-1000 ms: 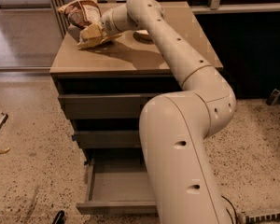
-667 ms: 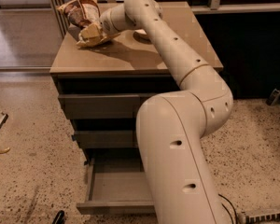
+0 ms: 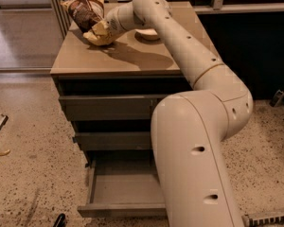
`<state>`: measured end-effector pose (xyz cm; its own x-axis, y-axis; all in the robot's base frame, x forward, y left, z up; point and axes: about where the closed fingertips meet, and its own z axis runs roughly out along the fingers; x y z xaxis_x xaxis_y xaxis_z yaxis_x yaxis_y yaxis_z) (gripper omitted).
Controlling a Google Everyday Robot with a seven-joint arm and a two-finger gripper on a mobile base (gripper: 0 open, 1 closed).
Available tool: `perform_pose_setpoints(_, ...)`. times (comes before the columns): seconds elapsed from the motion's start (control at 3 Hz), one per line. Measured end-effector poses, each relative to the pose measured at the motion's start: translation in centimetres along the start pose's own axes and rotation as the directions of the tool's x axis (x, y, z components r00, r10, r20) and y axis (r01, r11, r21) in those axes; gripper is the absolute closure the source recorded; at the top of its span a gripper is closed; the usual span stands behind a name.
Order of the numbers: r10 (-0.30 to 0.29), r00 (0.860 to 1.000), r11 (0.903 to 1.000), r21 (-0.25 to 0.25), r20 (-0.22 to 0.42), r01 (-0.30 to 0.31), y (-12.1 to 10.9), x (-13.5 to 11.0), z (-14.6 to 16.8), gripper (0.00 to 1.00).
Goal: Place brown chip bag into bottom drawer
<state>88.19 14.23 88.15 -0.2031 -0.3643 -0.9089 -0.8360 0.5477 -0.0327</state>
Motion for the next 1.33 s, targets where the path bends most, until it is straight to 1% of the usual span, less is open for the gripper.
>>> perform_pose_setpoints(0.33,-0.038,0.998,0.9992,-0.009,0.049,0.038,1.1,-0.5,-4.1,1.0)
perform_pose_setpoints(0.67,-0.079,0.992,0.9947,-0.058,0.1,0.085,4.0,-0.2,-9.0,1.0)
perform_pose_setpoints(1.0,-0.136,0.981,0.9761,-0.151,0.137,0.156,7.5,1.2,-13.7,1.0)
perform_pose_setpoints(1.33,-0.17,0.975,0.9338,-0.293,0.14,0.205,10.5,3.9,-16.6,1.0)
